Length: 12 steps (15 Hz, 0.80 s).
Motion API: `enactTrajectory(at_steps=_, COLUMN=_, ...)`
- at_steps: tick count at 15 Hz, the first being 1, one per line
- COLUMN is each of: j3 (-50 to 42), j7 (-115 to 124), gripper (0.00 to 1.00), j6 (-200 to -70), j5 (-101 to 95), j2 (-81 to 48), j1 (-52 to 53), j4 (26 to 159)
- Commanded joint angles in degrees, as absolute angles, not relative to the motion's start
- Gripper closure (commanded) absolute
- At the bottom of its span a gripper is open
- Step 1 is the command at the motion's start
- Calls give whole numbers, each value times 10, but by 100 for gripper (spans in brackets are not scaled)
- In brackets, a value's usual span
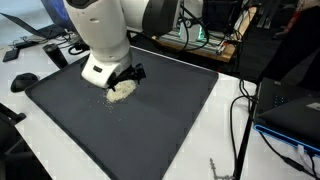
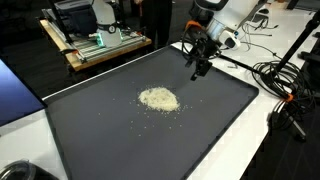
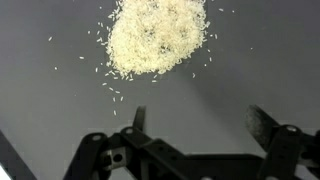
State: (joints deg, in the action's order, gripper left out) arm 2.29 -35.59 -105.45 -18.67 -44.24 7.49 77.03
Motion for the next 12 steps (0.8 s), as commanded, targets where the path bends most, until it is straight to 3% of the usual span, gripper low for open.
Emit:
enactTrajectory(at_steps=1, j3=17, j7=-272, gripper=0, j6=-1072, j5=-220, j2=-420, j1=93, j4=816)
enactTrajectory(at_steps=12, j3=20, j7=-85, gripper=0, j6=-1243, j5=-255, j2=-281, j1=95, j4=1058)
